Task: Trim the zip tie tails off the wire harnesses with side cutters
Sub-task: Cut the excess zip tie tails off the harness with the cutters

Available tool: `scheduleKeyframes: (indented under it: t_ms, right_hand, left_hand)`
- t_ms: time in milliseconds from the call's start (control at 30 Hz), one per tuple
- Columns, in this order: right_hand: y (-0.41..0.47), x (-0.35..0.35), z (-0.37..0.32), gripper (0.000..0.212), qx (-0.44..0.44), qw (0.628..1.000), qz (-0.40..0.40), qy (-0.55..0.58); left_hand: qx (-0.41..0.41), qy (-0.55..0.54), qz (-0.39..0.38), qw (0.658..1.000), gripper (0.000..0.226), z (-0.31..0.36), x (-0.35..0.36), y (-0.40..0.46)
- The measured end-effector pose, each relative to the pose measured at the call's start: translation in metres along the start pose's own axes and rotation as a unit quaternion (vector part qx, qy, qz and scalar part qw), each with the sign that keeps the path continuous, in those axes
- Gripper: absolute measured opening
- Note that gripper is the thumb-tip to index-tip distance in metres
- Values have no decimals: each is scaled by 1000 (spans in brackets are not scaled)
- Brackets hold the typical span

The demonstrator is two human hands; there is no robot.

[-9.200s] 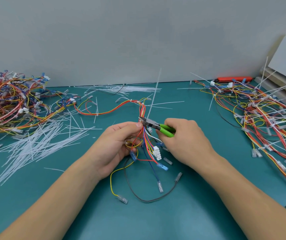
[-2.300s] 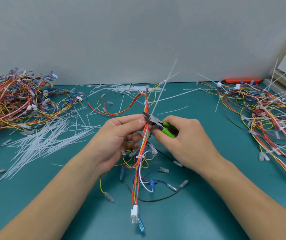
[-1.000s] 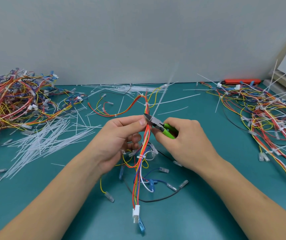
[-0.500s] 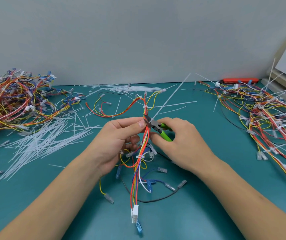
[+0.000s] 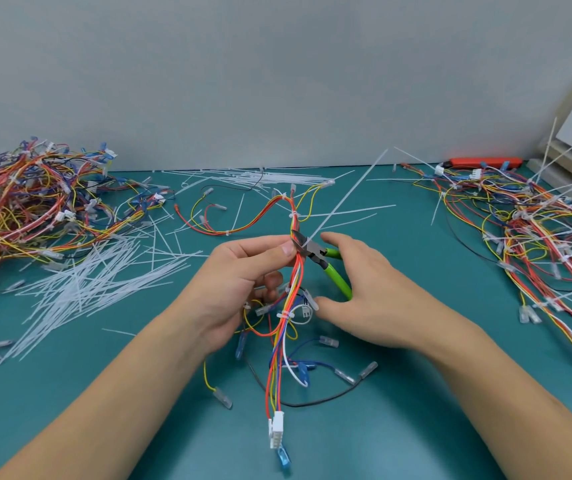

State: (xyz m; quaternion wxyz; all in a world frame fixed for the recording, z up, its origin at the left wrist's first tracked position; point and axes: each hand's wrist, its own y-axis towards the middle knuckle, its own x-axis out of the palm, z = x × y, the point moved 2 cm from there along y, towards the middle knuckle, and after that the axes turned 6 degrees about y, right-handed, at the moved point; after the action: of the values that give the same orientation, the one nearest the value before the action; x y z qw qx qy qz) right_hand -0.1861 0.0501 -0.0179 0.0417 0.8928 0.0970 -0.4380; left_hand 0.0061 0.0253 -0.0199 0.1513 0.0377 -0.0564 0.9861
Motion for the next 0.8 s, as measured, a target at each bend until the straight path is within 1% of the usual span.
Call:
scheduleKeyframes:
  t_ms: [100, 167, 267, 333, 467, 567, 600, 667, 700, 800]
  right_hand:
    - [1, 1, 6, 90, 9, 1000, -7, -17]
    - [2, 4, 8, 77, 26, 999, 17, -18]
    - [4, 12, 7, 49, 33, 996, 80, -11]
    - [5, 15, 6, 40, 24, 993, 113, -7]
    - [6, 13, 6, 28, 5, 990, 140, 1]
    - [6, 12, 4, 9, -6, 988, 154, 13]
    - [6, 11, 4, 9, -8, 987, 160, 25]
    - [8, 9, 7, 22, 0, 985, 165, 48]
    - [9, 6, 8, 23, 7, 985, 165, 53]
    - [9, 2, 9, 17, 18, 985, 165, 45]
  left_hand:
    - [1, 1, 2, 1000, 36, 0, 0, 0]
    - [1, 1, 3, 1000, 34, 0, 0, 0]
    - [-2, -5, 6, 1000, 32, 0, 1, 0]
    - [-7, -17, 8, 1000, 34, 0, 0, 0]
    - [-14, -27, 6, 1000, 30, 1, 1, -1]
    - [-10, -33, 3, 999, 27, 3, 1, -2]
    - [-9, -35, 4, 999, 27, 4, 1, -2]
    - [-8, -34, 7, 999, 28, 5, 1, -2]
    - [-9, -34, 10, 999, 28, 5, 1, -2]
    - [-9, -41, 12, 999, 23, 5, 1, -1]
